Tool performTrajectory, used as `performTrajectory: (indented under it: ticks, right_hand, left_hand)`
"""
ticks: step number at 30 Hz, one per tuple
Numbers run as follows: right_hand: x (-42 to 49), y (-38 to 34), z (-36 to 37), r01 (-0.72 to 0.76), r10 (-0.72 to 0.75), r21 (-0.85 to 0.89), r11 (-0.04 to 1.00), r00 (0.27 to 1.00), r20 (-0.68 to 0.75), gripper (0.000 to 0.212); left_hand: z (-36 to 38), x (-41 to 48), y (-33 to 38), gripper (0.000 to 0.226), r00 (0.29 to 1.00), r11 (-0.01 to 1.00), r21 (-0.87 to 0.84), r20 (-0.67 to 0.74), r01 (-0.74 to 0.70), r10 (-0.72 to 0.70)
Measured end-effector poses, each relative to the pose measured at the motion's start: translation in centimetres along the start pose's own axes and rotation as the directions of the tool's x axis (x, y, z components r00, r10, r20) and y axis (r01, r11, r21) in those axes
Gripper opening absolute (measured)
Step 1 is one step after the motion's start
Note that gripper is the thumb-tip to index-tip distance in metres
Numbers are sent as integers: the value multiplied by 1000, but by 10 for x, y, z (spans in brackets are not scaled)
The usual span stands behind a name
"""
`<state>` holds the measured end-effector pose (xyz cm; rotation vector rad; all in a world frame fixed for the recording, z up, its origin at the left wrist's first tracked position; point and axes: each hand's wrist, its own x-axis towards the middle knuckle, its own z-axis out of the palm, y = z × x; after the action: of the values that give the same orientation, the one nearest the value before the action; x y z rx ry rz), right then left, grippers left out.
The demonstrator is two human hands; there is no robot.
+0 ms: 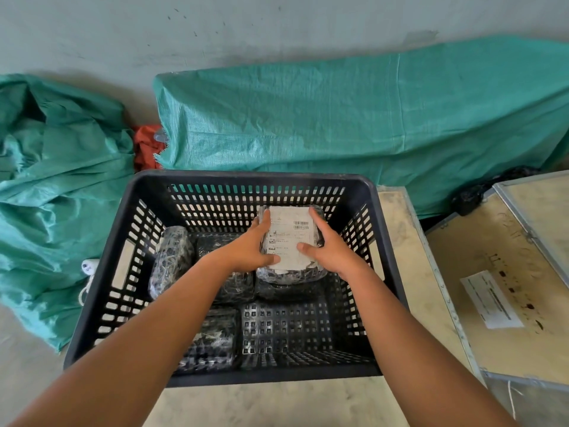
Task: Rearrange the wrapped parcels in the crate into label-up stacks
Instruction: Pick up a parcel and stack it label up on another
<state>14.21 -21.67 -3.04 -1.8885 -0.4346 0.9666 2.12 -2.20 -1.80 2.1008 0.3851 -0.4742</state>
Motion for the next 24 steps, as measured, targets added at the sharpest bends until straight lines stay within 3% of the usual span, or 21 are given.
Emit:
performTrajectory:
  ticks: [7, 10, 13, 16, 18, 21, 24]
  right_hand:
    - [-2, 1, 2, 28, -29, -13, 1000, 999, -44, 93]
    - [-11, -10, 2, 53, -73, -173, 983, 991, -110, 77]
    - [-21, -28, 4, 96, -192, -382, 919, 956, -222, 61]
    - [-34, -54, 24, 257, -389, -439, 861, 889, -241, 49]
    - [-37, -68, 48, 334, -417, -361, 871, 891, -181, 43]
    - [-33, -77, 92, 310, -306, -203, 929, 951, 52, 47]
    - [-15, -67, 136, 332, -264, -384, 862, 939, 218, 58]
  left_hand:
    - [3, -8, -8, 116, 994, 983, -178, -104, -41, 23]
    - [-3, -20, -2, 101, 981, 978, -201, -193, -60, 21]
    - [-25, -48, -2, 81, 950, 984, -155, -311, -83, 32]
    - [-53, -90, -9, 73, 895, 968, -193, -442, -157, 57]
    - [-70, -119, -16, 68, 832, 944, -239, -551, -229, 62]
    - [-89, -157, -29, 60, 752, 935, -219, -655, -278, 70]
    - [-97, -183, -48, 51, 694, 980, 40, -700, -197, 168]
